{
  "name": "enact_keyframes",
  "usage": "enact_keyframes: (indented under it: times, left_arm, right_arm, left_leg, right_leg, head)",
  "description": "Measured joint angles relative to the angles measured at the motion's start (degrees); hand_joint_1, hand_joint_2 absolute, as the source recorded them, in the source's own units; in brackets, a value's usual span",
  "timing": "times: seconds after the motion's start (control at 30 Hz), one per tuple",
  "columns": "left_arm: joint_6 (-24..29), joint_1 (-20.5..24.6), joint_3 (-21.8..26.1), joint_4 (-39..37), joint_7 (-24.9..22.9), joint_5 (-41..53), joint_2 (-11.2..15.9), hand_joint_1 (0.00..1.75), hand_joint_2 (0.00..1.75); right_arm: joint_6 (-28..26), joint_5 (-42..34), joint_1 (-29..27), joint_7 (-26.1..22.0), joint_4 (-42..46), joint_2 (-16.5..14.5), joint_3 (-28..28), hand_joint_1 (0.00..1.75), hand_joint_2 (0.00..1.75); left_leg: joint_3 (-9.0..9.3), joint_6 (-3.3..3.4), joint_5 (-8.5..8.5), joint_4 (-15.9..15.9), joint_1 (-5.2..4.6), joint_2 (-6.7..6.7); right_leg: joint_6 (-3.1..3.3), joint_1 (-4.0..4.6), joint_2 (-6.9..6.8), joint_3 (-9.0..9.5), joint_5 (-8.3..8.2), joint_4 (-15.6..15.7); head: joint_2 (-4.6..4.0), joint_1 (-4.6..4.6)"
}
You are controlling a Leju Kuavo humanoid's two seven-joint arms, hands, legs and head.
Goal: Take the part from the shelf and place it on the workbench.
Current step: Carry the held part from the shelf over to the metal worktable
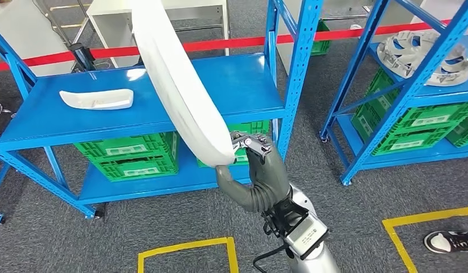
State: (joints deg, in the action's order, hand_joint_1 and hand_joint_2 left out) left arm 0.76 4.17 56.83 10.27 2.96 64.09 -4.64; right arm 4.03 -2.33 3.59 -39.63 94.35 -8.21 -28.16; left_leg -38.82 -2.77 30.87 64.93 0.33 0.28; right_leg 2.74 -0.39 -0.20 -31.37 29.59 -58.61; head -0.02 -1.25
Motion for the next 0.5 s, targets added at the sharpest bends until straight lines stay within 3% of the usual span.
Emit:
enact_keyframes:
  times: [0.03,0.07,0.1,0.13,0.2,0.27,0.3,0.37,0.4,0.43,0.5]
  left_arm:
    - [0.1,0.0,0.0,0.0,0.4,-0.3,0.0,0.0,1.75]
    - [0.2,0.0,0.0,-0.1,0.7,-0.5,-0.1,0.0,1.75]
    - [0.2,0.0,0.0,-0.1,1.0,-0.6,-0.1,0.0,1.75]
    - [0.3,0.0,0.0,-0.1,1.1,-0.8,-0.2,0.0,1.75]
    - [0.4,0.1,0.0,-0.1,1.2,-1.1,-0.3,0.0,1.75]
    - [0.5,0.3,0.0,-0.2,0.6,-1.2,-0.5,0.0,1.75]
    - [0.6,0.5,0.0,-0.2,0.0,-1.1,-0.5,0.0,1.75]
    - [0.7,0.5,0.0,-0.2,-1.9,-0.4,-0.7,0.0,1.75]
    - [0.7,0.4,0.0,-0.2,-2.8,0.0,-0.7,0.0,1.75]
    - [0.7,0.3,0.0,-0.2,-3.7,0.4,-0.7,0.0,1.75]
    - [0.9,0.1,0.0,-0.3,-4.9,0.7,-0.8,0.0,1.75]
  right_arm:
    - [-0.2,0.1,-0.6,-0.1,0.1,0.3,0.1,1.75,1.75]
    - [-0.3,0.2,-1.1,-0.2,0.1,0.7,0.2,1.75,1.75]
    - [-0.3,0.4,-1.5,-0.2,0.1,1.1,0.3,1.75,1.75]
    - [-0.4,0.6,-1.8,-0.3,0.1,1.4,0.4,1.75,1.75]
    - [-0.6,1.1,-2.0,-0.3,0.3,1.9,0.6,1.75,1.75]
    - [-0.9,1.4,-2.1,-0.2,1.1,2.3,1.1,1.75,1.75]
    - [-1.0,1.5,-2.2,-0.1,1.7,2.6,1.4,1.75,1.75]
    - [-0.9,1.7,-2.7,0.1,2.8,3.2,2.0,1.75,1.75]
    - [-0.9,1.8,-3.1,0.3,3.2,3.6,2.3,1.75,1.75]
    - [-0.8,2.0,-3.5,0.4,3.6,4.0,2.7,1.75,1.75]
    - [-0.5,2.2,-4.1,0.4,3.9,4.9,3.2,1.75,1.75]
  left_leg:
    - [-0.68,-0.26,2.59,3.6,0.09,-0.03]
    - [-1.02,-0.45,3.97,6.9,0.15,-0.02]
    - [-0.79,-0.54,3.95,9.1,0.18,-0.03]
    - [0.25,-0.54,2.75,9.5,0.21,-0.03]
    - [5.03,-0.29,-0.27,4.7,0.24,-0.1]
    - [11.17,0.29,0.31,-3.8,0.01,-0.32]
    - [12.92,0.67,1.17,-6.7,-0.18,-0.44]
    - [13.26,1.65,1.36,-8.6,-0.45,-0.49]
    - [12.69,2.2,0.76,-8.7,-0.42,-0.32]
    - [12.08,2.8,0.06,-8.7,-0.34,-0.14]
    - [10.36,3.67,-1.49,-8.8,-0.24,0.29]
  right_leg:
    - [0.06,0.01,-0.01,-0.85,-0.69,0.0]
    - [0.01,0.02,-0.02,-1.74,-1.37,-0.1]
    - [-0.1,0.03,-0.06,-2.62,-2.06,-0.2]
    - [-0.23,0.02,-0.09,-3.54,-2.74,-0.4]
    - [-0.59,0.01,-0.08,-5.14,-4.02,-0.7]
    - [-1.2,0.11,-0.08,-6.11,-5.18,-0.9]
    - [-1.56,0.13,-0.15,-6.24,-5.76,-0.8]
    - [-2.33,0.12,-0.31,-6.32,-7.01,-0.3]
    - [-2.67,0.02,-0.26,-6.51,-7.0,-0.3]
    - [-3.03,-0.04,-0.15,-6.91,-5.86,-1.0]
    - [-3.63,-0.16,0.05,-8.39,-0.18,-5.8]
  head:
    - [0.0,0.03]
    - [0.0,0.02]
    - [0.0,0.01]
    - [0.0,0.01]
    - [0.0,0.02]
    - [0.0,-0.01]
    - [0.0,-0.01]
    - [0.0,-0.03]
    - [0.0,-0.01]
    - [0.0,-0.05]
    - [0.0,-0.15]
